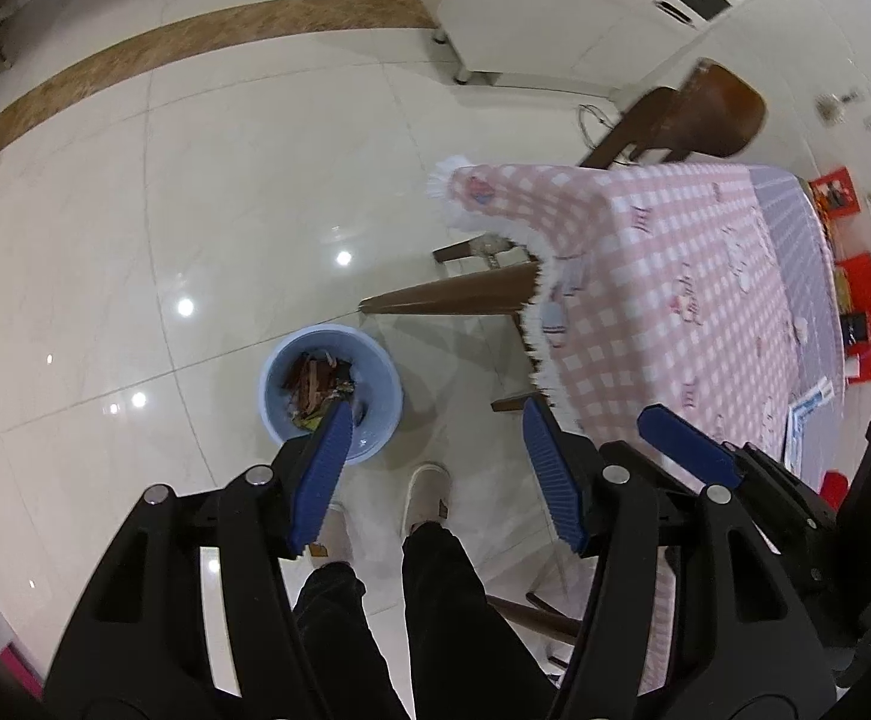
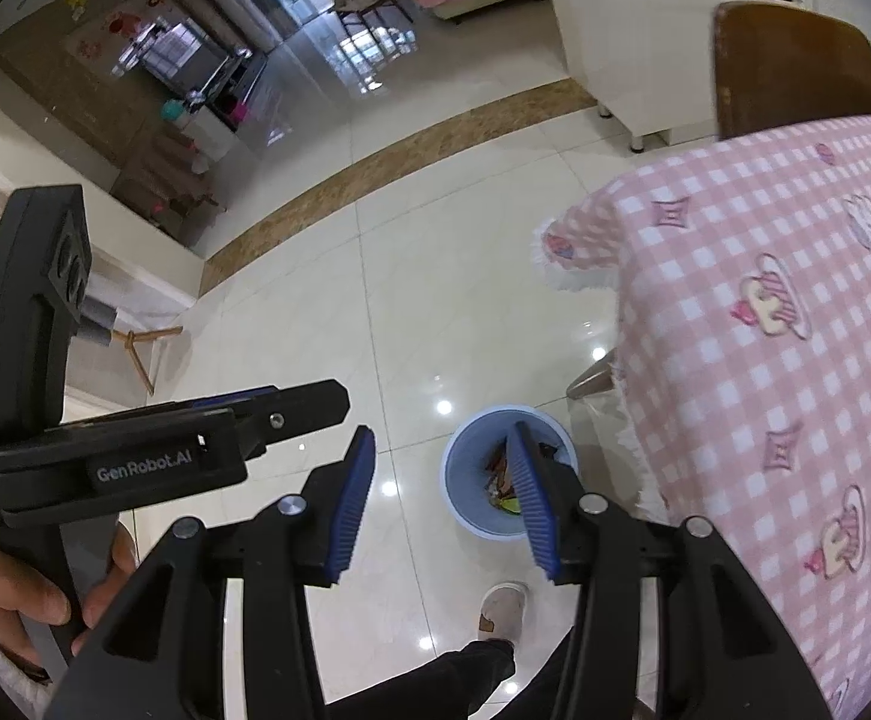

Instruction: Collect trash

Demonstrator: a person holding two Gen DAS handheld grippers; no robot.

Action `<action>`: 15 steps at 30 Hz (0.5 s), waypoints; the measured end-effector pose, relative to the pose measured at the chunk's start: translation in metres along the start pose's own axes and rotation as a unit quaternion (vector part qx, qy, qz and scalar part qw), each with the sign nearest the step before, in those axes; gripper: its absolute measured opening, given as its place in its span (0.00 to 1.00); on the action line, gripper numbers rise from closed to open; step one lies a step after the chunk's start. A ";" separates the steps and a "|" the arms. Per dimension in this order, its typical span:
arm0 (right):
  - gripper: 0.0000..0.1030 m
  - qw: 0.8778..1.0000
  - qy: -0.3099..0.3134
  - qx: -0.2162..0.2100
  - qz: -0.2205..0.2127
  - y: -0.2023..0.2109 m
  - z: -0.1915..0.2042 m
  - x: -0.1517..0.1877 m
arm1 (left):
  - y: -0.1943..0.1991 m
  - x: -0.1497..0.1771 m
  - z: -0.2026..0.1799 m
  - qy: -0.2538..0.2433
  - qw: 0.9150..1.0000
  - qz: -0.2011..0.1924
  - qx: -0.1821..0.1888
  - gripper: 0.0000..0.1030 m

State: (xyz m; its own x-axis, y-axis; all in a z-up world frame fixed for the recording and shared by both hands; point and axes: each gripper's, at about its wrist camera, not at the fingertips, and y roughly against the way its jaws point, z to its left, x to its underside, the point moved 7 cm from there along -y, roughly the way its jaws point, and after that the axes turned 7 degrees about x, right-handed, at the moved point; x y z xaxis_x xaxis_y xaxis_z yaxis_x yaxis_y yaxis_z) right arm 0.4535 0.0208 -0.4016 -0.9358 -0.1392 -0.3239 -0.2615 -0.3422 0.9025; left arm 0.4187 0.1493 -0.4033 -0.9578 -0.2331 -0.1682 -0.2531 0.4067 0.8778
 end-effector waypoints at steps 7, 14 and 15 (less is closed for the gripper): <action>0.48 0.997 -0.063 0.026 -0.031 0.039 -0.060 0.013 | -0.011 0.003 -0.077 -0.067 0.997 0.010 0.021 0.57; 0.48 0.982 -0.164 0.073 -0.064 0.089 -0.177 0.048 | -0.049 0.025 -0.194 -0.149 0.987 0.036 0.053 0.57; 0.48 0.978 -0.179 0.083 -0.068 0.098 -0.199 0.056 | -0.056 0.029 -0.210 -0.158 0.985 0.040 0.056 0.57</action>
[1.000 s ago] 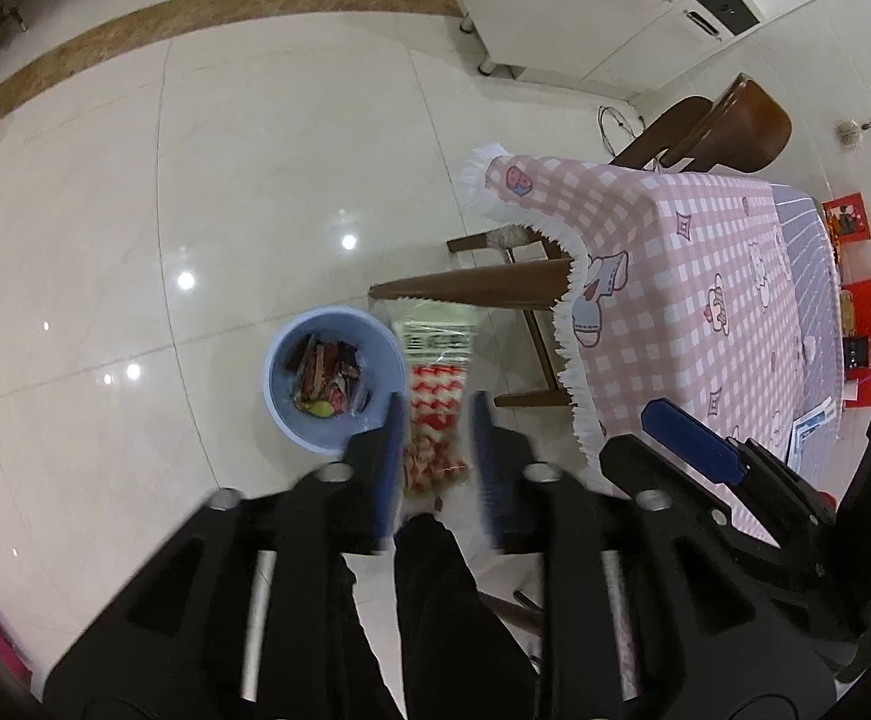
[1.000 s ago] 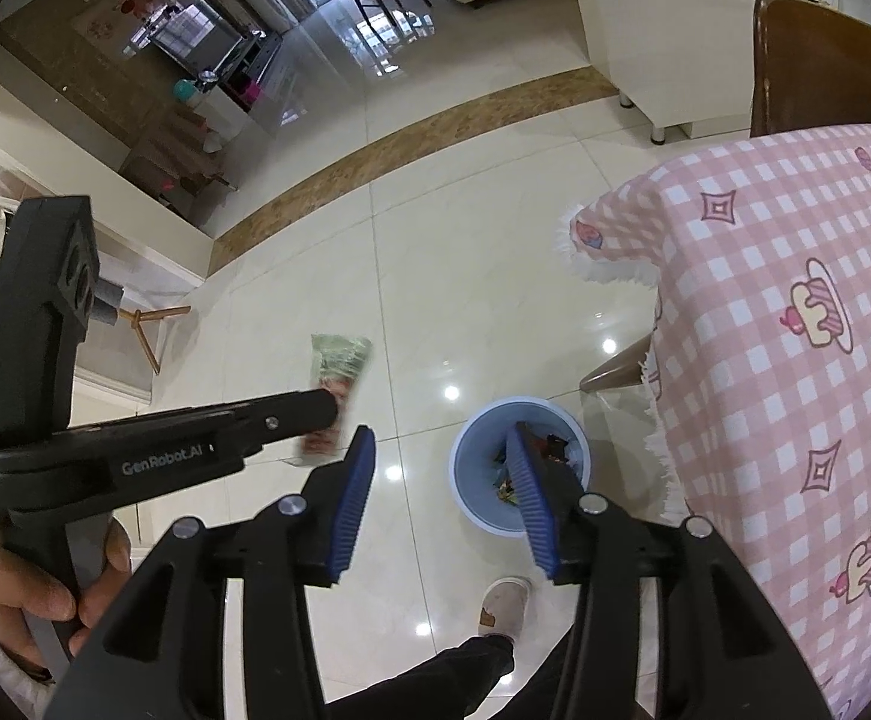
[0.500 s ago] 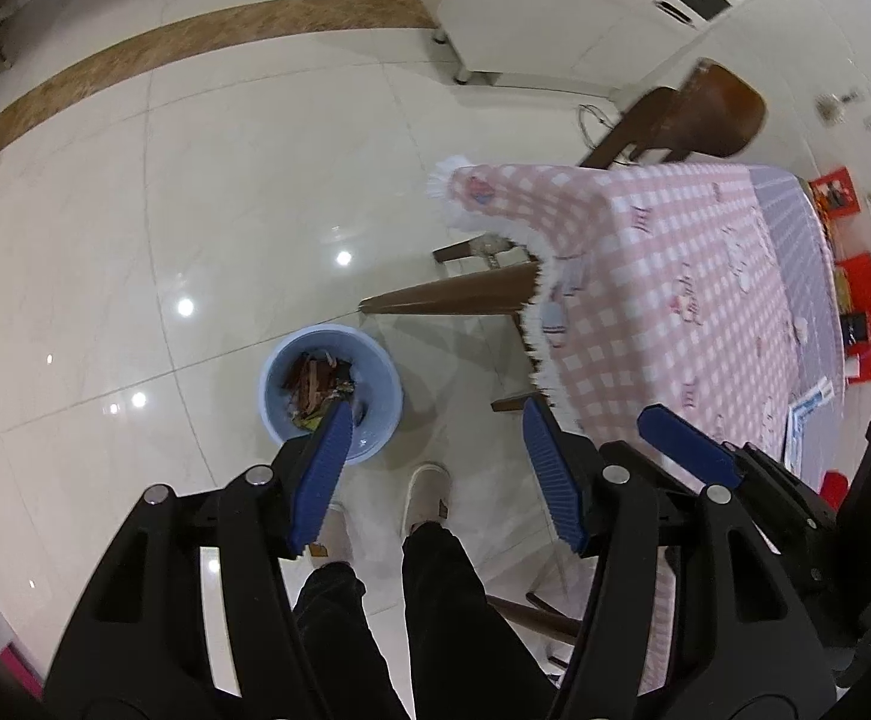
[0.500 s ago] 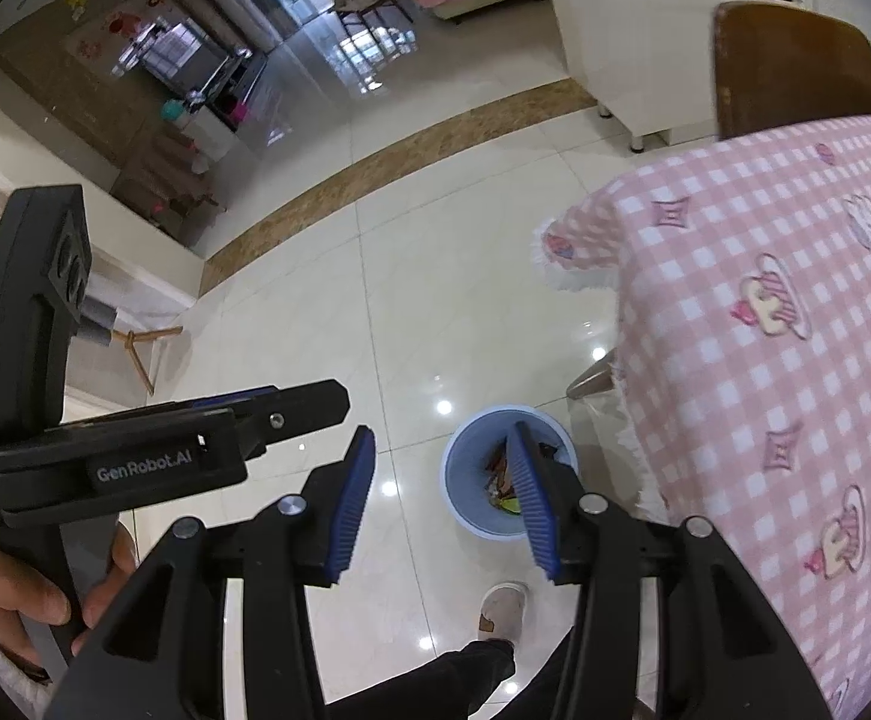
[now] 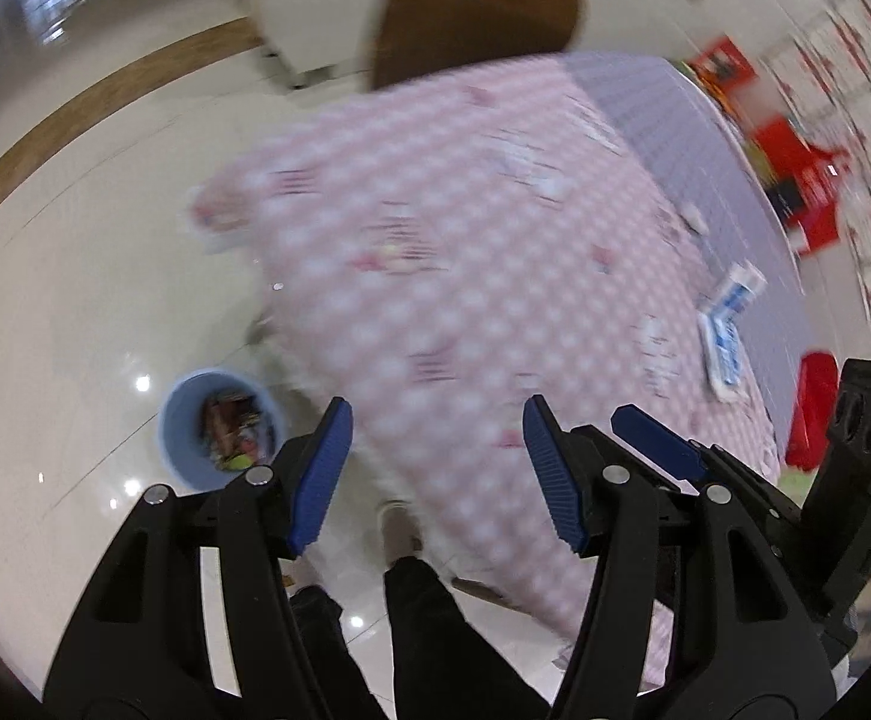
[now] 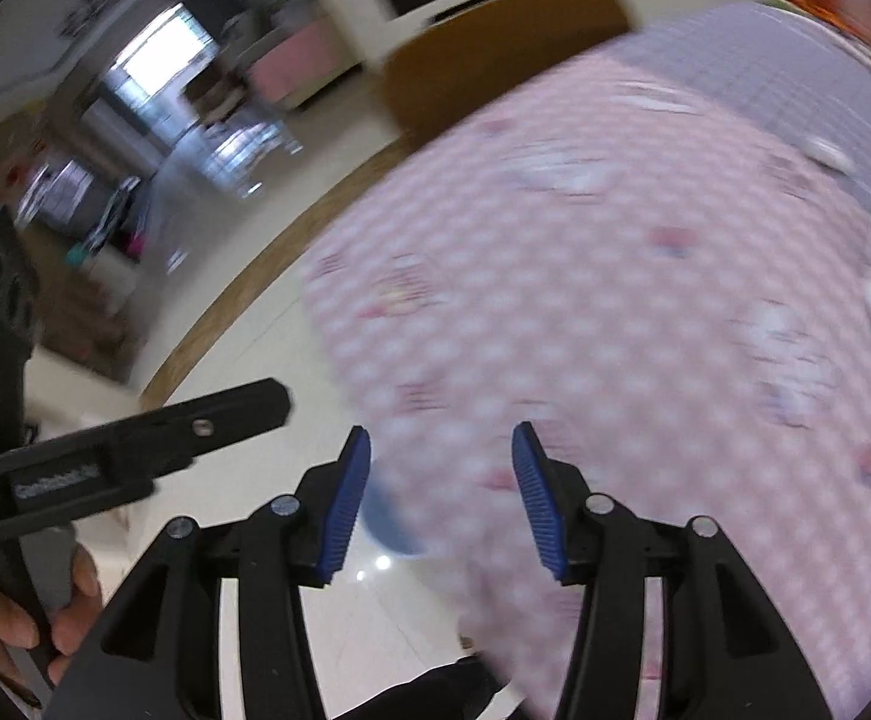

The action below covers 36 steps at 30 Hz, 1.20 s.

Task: Collect trash
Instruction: 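Swing both tools to the table and close the left tool on the blue-white medicine box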

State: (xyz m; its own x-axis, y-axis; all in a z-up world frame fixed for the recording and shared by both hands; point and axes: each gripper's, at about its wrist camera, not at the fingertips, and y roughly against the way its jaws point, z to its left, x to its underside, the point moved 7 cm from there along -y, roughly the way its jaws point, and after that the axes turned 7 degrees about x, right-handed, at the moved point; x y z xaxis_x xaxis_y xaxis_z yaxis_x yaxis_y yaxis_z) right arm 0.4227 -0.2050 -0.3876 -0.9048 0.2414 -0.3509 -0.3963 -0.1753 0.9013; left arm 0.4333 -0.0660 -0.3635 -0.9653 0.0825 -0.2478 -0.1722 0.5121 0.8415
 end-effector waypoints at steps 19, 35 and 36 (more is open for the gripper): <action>0.49 0.980 -0.162 0.098 -0.059 0.047 -0.314 -0.028 | -0.199 -0.039 -0.271 -0.165 0.981 0.067 0.076 0.57; 0.49 0.977 -0.197 0.068 -0.054 0.019 -0.368 -0.032 | -0.275 -0.063 -0.298 -0.217 0.971 0.069 0.067 0.57; 0.49 0.977 -0.198 0.067 -0.053 0.017 -0.369 -0.031 | -0.277 -0.064 -0.297 -0.218 0.971 0.069 0.068 0.57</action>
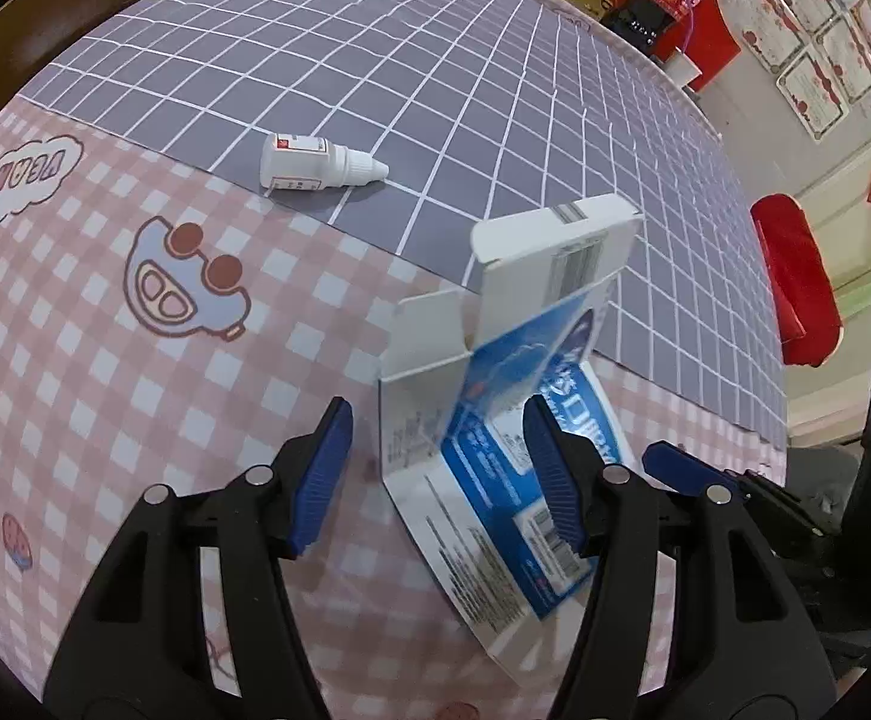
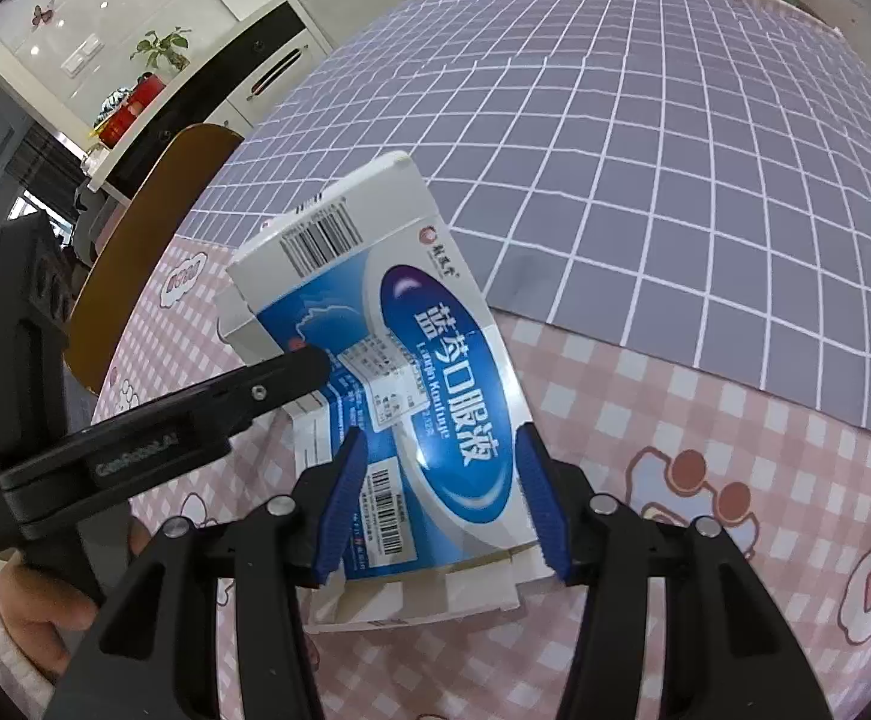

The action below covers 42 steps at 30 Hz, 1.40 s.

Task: Collect trash
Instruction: 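Swing both tools to the table and close the left tool on the blue-white medicine box, then lift the medicine box with the left tool while the right tool reaches for the white dropper bottle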

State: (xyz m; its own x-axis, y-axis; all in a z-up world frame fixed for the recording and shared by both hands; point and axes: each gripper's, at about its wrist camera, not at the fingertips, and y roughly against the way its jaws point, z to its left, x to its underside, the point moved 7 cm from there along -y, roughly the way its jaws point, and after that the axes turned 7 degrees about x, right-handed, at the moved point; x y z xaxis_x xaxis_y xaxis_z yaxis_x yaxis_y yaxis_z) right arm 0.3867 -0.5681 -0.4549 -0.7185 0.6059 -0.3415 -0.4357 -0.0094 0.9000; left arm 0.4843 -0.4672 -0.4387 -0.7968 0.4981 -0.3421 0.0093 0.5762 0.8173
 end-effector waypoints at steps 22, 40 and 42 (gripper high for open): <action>0.51 1.000 0.014 -0.002 -0.006 -0.008 0.030 -0.015 | 0.031 0.009 -0.019 -0.055 0.996 -0.035 0.068 0.03; 0.62 0.983 0.157 -0.025 -0.092 -0.041 0.143 -0.092 | 0.178 -0.006 0.093 0.088 0.967 -0.218 -0.100 0.03; 0.64 0.980 0.170 -0.032 -0.098 -0.052 0.150 -0.102 | 0.183 -0.005 0.106 0.096 0.962 -0.226 -0.120 0.03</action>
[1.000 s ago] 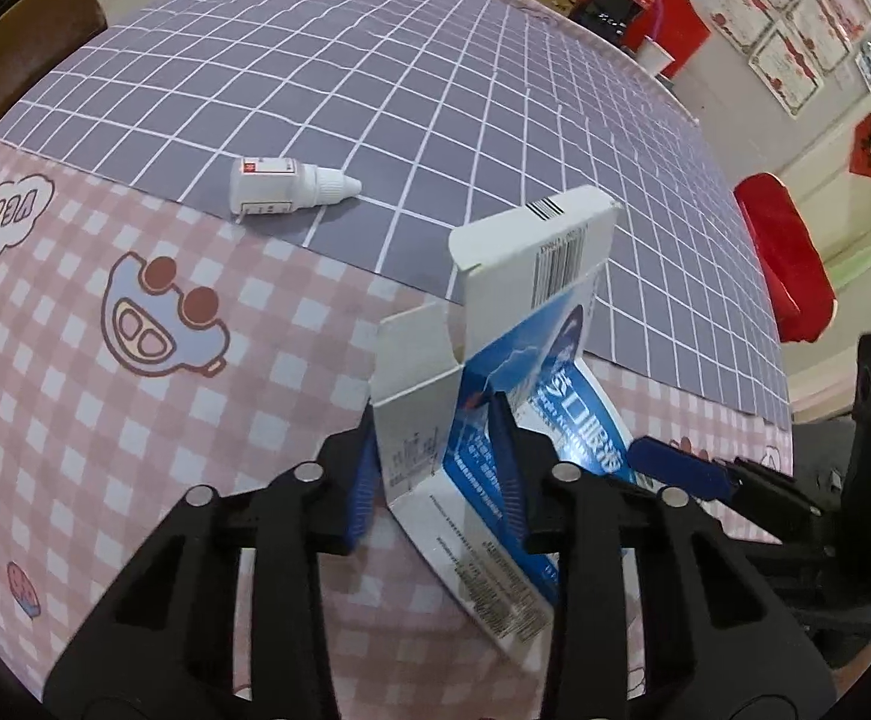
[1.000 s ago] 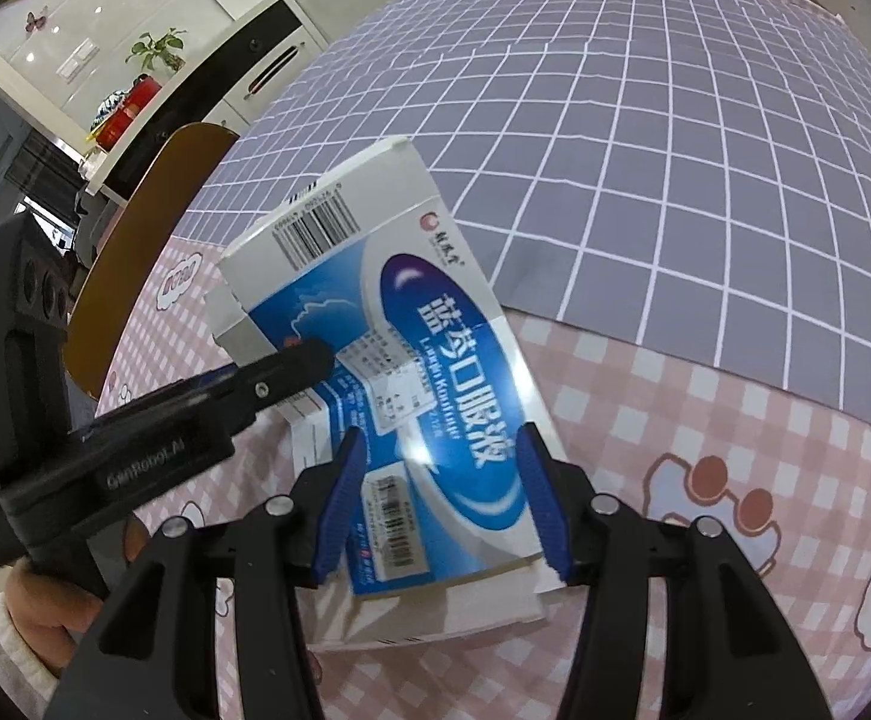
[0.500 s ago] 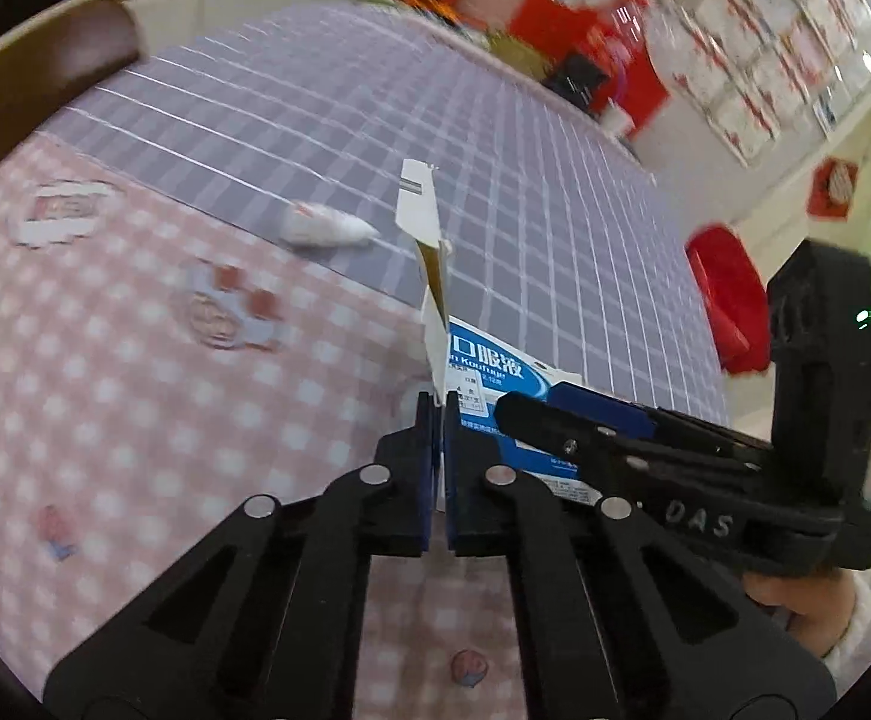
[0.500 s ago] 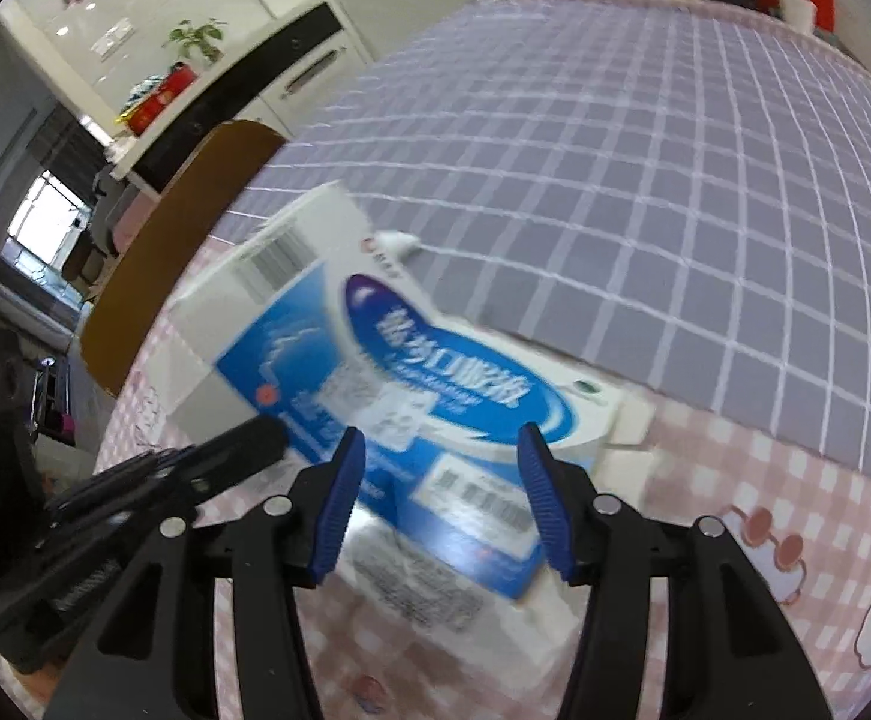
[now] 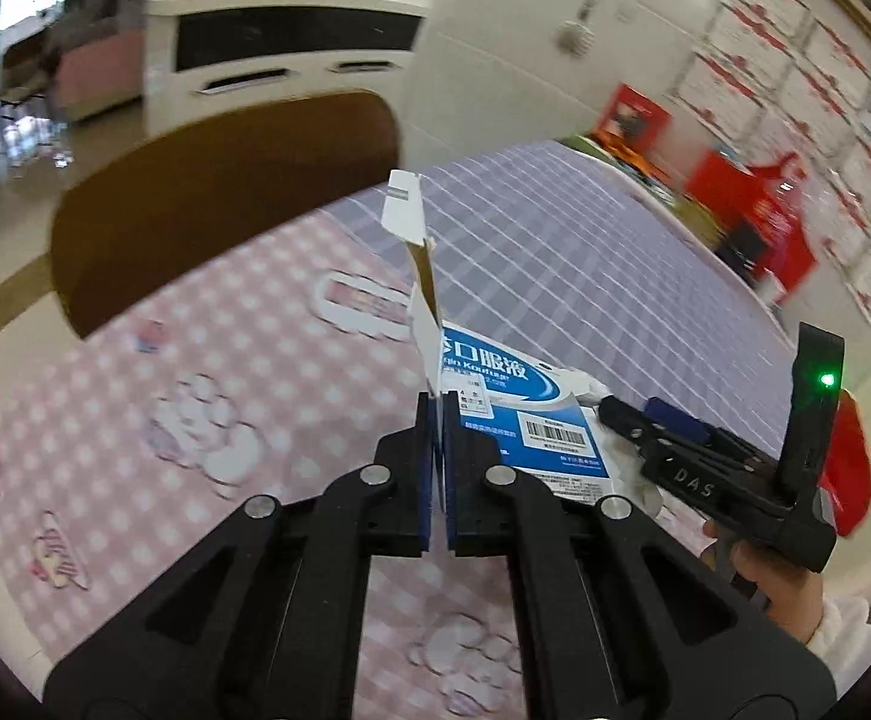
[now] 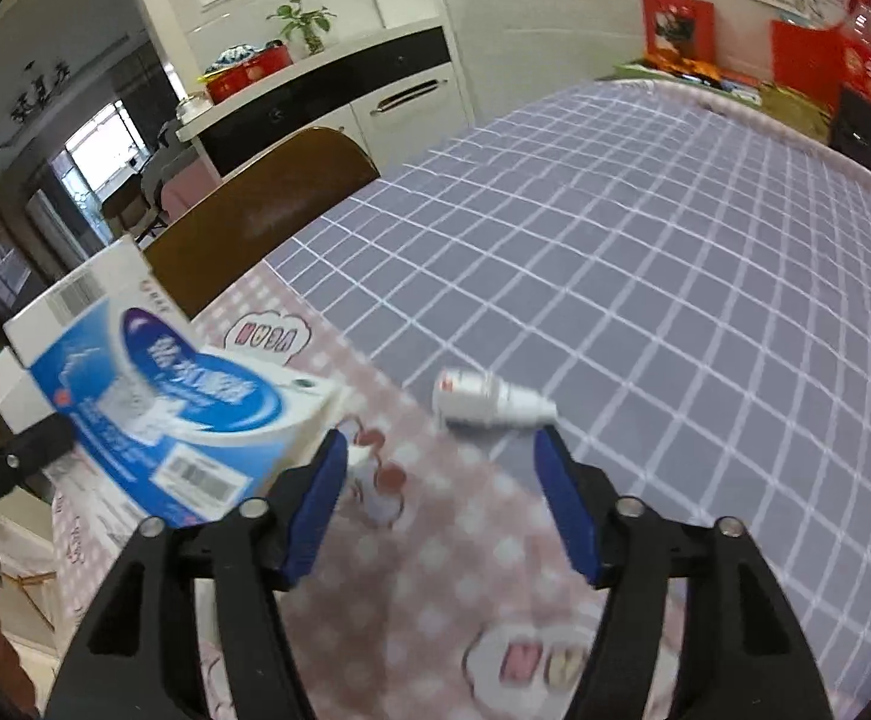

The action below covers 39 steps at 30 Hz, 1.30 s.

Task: Collect trash
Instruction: 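Lift the medicine box with the left tool while the right tool reaches for the white dropper bottle, then carry the medicine box with the left tool over the blue bucket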

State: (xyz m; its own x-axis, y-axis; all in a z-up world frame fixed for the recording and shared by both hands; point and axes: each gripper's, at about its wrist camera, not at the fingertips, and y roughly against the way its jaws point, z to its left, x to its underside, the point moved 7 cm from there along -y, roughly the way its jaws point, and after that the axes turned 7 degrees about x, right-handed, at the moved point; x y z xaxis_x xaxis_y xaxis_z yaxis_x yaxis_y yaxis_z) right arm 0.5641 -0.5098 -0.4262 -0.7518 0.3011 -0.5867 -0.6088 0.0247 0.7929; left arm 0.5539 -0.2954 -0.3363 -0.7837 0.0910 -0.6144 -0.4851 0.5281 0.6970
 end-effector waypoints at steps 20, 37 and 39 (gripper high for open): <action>0.40 0.993 0.095 0.064 0.012 -0.072 0.012 -0.005 | 0.011 0.011 0.064 0.045 0.995 -0.016 -0.088 0.03; 0.37 0.991 0.099 -0.089 0.034 0.047 0.185 0.044 | 0.138 0.039 0.139 0.082 0.991 -0.049 -0.096 0.03; 0.37 0.986 0.104 -0.121 0.046 0.060 0.225 0.063 | 0.163 0.051 0.163 0.093 0.989 -0.048 -0.108 0.03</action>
State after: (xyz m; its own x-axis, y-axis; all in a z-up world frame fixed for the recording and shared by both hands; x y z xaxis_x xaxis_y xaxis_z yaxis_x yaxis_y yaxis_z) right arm 0.5373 -0.2753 -0.3782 -0.8267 0.0894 -0.5554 -0.5598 -0.2291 0.7963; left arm 0.4980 -0.0665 -0.3145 -0.7785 -0.1182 -0.6165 -0.6161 0.3317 0.7144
